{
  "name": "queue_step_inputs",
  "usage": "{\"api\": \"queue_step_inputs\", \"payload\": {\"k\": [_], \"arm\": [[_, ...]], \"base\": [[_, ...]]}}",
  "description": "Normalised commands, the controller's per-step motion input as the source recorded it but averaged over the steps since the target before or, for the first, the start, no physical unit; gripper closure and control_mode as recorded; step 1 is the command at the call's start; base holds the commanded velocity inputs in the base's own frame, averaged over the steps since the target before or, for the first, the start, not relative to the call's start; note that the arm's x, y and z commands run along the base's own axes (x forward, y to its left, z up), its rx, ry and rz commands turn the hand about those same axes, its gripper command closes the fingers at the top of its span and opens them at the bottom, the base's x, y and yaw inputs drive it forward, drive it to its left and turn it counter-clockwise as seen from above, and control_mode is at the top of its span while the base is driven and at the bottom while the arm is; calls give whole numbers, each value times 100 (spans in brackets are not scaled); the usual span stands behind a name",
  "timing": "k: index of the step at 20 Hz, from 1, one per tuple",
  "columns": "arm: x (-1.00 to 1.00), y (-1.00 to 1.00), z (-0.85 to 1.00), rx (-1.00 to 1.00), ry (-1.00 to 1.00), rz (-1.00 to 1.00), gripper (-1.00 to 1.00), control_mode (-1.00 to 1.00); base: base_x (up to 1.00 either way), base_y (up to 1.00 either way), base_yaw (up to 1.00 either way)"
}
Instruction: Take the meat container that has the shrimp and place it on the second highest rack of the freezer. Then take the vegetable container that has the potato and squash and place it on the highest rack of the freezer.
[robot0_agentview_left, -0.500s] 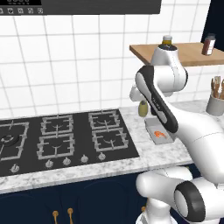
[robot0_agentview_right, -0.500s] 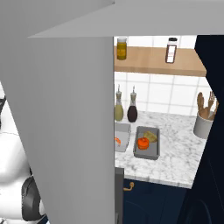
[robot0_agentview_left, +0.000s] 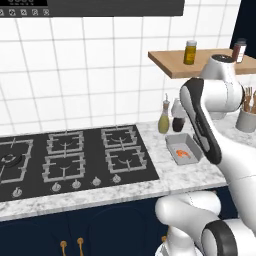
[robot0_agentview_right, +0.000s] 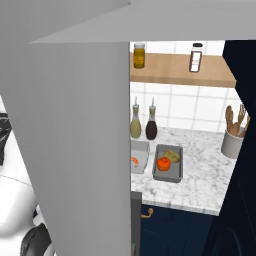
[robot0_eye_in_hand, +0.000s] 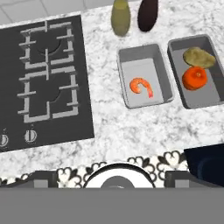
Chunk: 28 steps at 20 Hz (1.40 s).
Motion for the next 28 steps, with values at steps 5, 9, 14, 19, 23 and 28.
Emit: {"api": "queue_step_inputs", "payload": {"k": [5, 9, 14, 19, 23, 28], "arm": [[0, -77, -55, 13, 9, -80, -100, -100], [0, -67, -72, 14, 8, -78, -100, -100], [25, -43, -77, 12, 6, -64, -100, -100], [45, -8, -52, 9, 2, -20, -100, -100], [71, 0, -56, 0, 1, -2, -100, -100], [44, 1, -45, 0, 0, -8, -100, -100]], "base": [[0, 0, 0], [0, 0, 0], [0, 0, 0], [0, 0, 0], [0, 0, 0], [0, 0, 0]]}}
